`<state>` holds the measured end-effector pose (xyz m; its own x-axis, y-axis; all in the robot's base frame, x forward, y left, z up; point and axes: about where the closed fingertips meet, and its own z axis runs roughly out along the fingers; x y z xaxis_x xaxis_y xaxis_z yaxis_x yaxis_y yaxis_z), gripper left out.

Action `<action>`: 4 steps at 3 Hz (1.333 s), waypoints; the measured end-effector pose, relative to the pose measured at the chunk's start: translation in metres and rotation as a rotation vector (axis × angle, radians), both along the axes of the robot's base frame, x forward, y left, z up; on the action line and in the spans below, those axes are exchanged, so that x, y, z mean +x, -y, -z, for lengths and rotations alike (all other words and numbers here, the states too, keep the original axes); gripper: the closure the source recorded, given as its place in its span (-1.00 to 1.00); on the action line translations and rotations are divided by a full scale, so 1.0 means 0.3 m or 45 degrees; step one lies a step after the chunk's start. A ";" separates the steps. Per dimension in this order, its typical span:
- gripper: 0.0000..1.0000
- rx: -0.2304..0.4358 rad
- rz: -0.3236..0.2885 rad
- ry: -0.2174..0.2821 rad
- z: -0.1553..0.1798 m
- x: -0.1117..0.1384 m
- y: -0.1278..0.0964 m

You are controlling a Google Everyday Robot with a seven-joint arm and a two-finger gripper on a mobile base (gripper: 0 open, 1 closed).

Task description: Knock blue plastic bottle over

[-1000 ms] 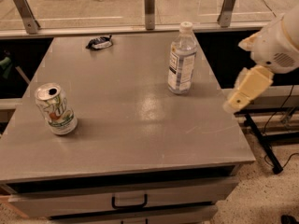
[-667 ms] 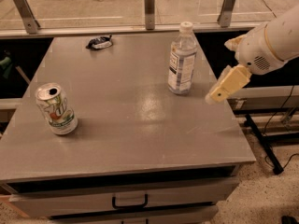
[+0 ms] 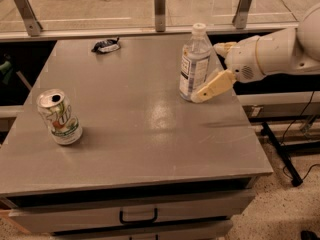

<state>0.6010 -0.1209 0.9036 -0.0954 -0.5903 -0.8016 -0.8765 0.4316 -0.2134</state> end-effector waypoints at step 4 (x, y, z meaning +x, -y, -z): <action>-1.00 0.311 -0.325 0.169 -0.214 0.046 -0.431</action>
Offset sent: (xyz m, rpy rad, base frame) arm 0.0289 0.1231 0.0394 0.2802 -0.1347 0.2440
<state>0.6148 0.0085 0.9680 0.1442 -0.3713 -0.9173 -0.9340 0.2552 -0.2501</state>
